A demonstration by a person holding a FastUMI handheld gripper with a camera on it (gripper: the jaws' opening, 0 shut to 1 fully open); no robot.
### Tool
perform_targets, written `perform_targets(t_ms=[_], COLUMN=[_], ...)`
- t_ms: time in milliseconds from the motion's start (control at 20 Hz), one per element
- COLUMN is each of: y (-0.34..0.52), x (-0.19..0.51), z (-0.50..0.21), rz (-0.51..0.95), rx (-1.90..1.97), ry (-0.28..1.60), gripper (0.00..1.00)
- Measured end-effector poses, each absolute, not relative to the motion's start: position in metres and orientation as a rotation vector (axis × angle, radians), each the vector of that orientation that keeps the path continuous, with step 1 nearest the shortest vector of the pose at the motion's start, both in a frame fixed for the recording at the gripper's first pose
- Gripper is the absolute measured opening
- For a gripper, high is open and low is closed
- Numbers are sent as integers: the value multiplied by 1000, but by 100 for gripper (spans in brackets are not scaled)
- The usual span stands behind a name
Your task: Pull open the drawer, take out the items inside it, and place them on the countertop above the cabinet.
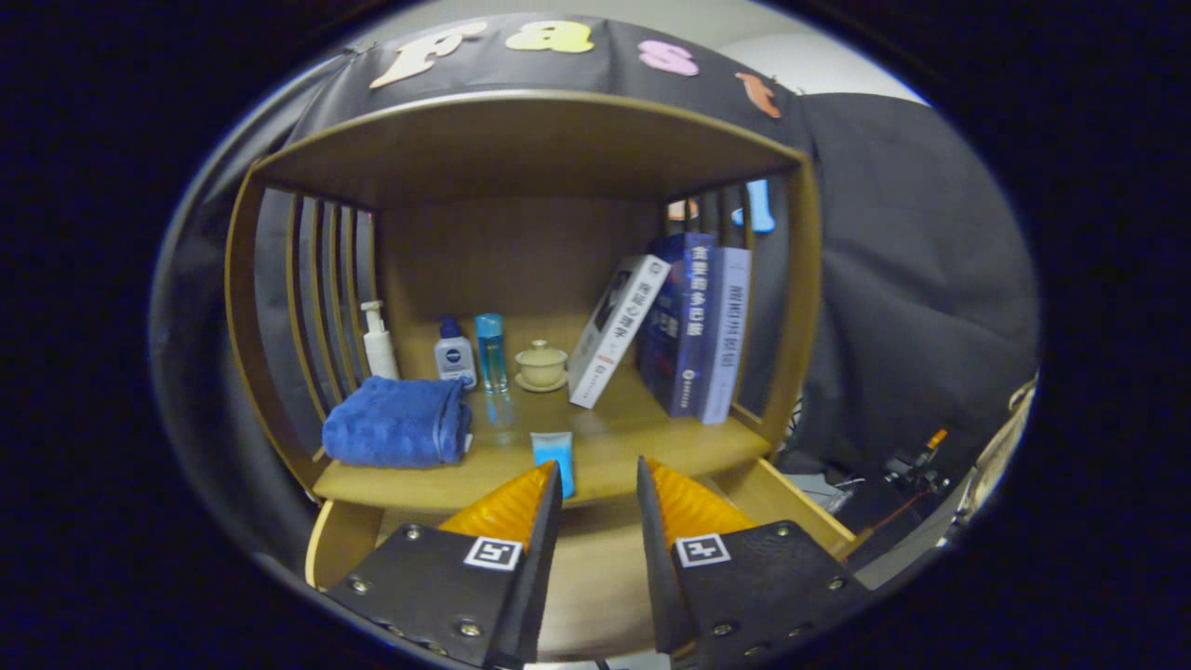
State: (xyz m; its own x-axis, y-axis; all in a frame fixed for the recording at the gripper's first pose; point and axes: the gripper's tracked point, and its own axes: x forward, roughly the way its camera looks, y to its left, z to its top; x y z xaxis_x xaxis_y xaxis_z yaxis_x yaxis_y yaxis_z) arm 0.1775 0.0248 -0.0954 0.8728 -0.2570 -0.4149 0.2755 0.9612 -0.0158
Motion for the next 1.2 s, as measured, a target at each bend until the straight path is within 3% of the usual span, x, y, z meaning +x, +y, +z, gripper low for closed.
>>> perform_targets(t_ms=[250, 600, 750, 850, 1200], y=[6, 37, 44, 48, 60], x=[102, 66, 54, 53, 47], z=[-112, -149, -172, -179, -194], rz=[-340, -250, -243, -233, -179], rx=[22, 94, 95, 100, 148], ry=[418, 373, 416, 410, 393], gripper=[46, 46, 53, 66, 70])
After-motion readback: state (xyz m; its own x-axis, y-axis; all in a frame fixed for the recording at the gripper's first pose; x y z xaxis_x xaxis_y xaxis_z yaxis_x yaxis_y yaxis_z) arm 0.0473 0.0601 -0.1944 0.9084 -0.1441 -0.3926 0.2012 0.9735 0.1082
